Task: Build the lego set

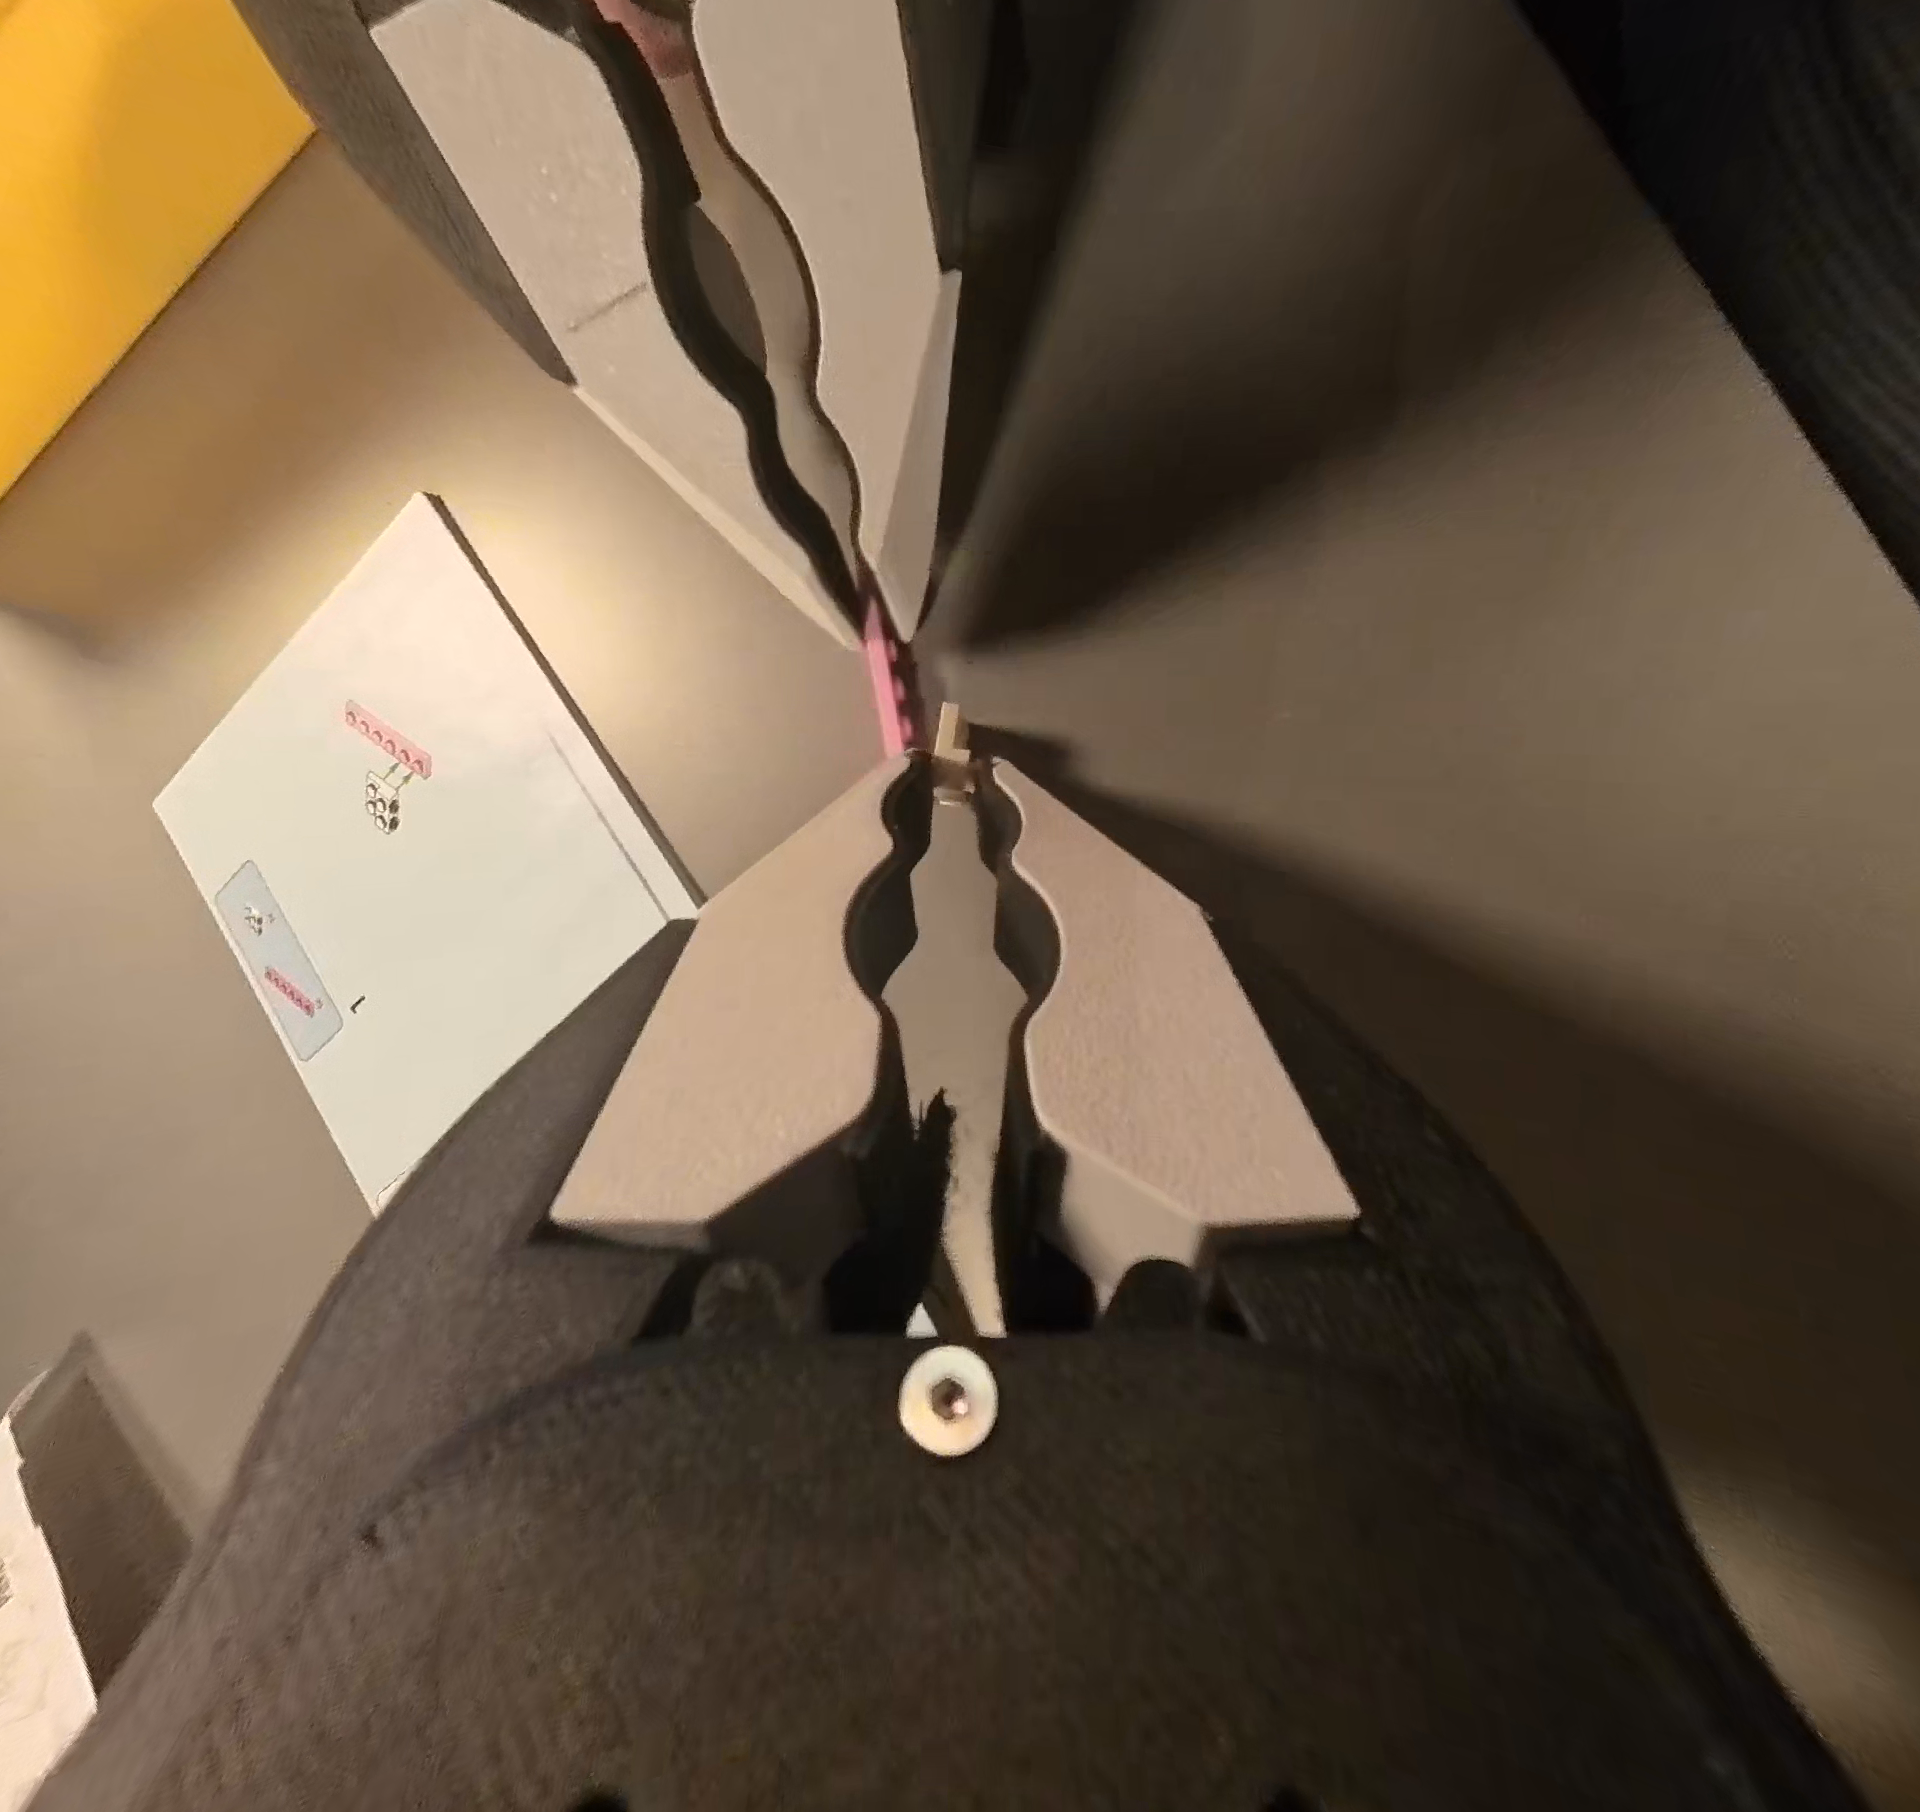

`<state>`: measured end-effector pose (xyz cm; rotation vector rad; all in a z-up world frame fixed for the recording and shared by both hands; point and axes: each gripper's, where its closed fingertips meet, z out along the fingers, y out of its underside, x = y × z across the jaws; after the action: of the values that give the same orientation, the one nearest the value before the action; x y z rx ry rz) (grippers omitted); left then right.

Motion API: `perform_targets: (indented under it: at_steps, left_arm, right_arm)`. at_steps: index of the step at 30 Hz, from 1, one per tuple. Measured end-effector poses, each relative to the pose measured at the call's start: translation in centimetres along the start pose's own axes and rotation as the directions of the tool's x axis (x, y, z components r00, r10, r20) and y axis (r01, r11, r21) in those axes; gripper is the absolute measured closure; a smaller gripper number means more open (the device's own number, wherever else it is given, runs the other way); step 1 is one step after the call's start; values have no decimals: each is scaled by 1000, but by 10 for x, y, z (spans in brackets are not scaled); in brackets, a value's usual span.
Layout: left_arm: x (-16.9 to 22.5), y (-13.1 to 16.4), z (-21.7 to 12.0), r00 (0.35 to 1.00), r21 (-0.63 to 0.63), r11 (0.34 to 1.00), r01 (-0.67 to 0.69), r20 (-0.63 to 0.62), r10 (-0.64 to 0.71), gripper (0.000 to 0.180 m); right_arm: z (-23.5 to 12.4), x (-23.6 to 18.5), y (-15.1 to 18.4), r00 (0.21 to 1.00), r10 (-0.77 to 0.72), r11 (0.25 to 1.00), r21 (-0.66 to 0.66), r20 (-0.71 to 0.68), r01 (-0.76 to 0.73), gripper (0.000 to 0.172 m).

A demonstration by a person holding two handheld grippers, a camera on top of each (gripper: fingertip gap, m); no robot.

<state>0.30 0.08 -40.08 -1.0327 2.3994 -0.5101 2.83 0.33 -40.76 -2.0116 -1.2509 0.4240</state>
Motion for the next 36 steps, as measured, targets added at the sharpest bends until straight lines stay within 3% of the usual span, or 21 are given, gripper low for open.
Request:
perform_targets:
  at_steps: [5, 14, 31, 36]
  left_arm:
    - [-1, 0, 0, 999, 17, 999, 38, -16, -37, 172]
    - [-2, -1, 2, 999, 39, 998, 54, -9, -53, 172]
    - [-8, -1, 3, 995, 66, 993, 97, 8, -98, 172]
    - [-9, -1, 3, 994, 84, 991, 106, 3, -107, 172]
  right_arm:
    - [0, 0, 0, 999, 9, 1000, -17, 33, -8, 168]
    - [4, -3, -11, 998, -1, 999, 39, 60, -1, 141]
    - [15, -8, -15, 995, 27, 999, 22, 99, -29, 148]
    - [17, -2, -16, 996, 53, 998, 13, 75, -54, 160]
